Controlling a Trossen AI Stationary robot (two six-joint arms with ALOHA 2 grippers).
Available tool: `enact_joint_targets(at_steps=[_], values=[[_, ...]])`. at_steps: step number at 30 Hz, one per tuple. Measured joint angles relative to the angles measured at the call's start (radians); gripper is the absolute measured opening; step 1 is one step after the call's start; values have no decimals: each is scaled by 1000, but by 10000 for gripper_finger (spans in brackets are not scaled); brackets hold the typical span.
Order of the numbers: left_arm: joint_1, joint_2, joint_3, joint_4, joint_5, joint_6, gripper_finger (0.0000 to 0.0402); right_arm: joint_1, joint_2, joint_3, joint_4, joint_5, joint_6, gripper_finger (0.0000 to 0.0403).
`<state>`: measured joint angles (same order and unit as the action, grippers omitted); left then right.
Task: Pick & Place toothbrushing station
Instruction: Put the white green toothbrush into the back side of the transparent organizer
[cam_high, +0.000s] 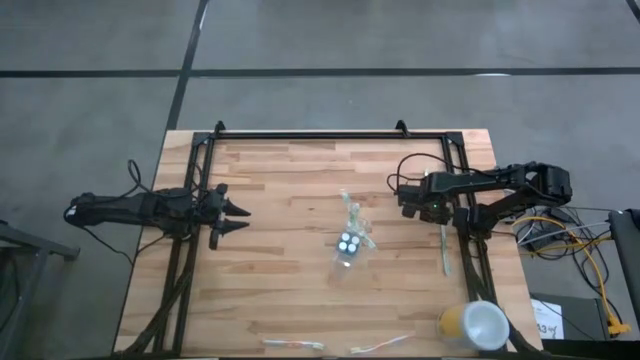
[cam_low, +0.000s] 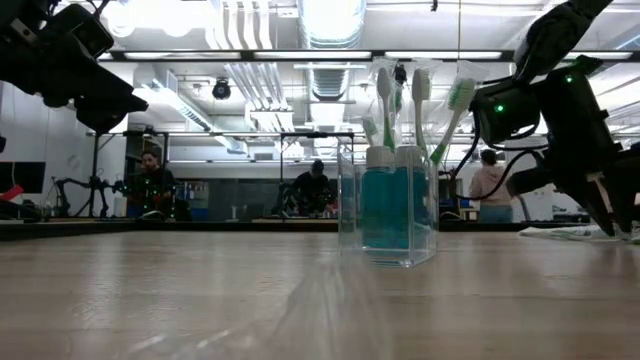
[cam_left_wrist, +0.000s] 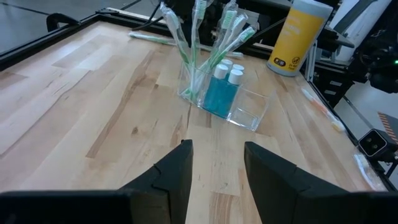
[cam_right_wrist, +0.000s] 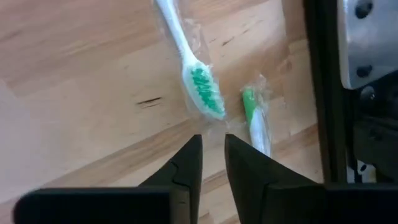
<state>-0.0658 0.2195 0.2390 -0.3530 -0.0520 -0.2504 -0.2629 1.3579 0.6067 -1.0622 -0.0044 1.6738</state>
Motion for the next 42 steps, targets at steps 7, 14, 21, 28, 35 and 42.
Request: enact_joint_targets(at_steps=[7, 14, 21, 28, 35, 42], values=[[0, 0, 0, 0, 0, 0, 149, 0, -2, -55, 93, 0, -29, 10], [0, 0, 0, 0, 1, 0, 149, 0, -3, -49, 95, 0, -86, 8], [0, 0, 0, 0, 2, 0, 149, 2, -30, 24, 113, -4, -189, 8], [0, 0, 0, 0, 5, 0, 149, 3, -88, 107, 110, -5, -255, 8], [0, 0, 0, 0, 5, 0, 149, 3, -148, 143, 42, 13, -291, 8], [0, 0, 0, 0, 5, 0, 149, 3, -151, 137, -6, 88, -237, 8]])
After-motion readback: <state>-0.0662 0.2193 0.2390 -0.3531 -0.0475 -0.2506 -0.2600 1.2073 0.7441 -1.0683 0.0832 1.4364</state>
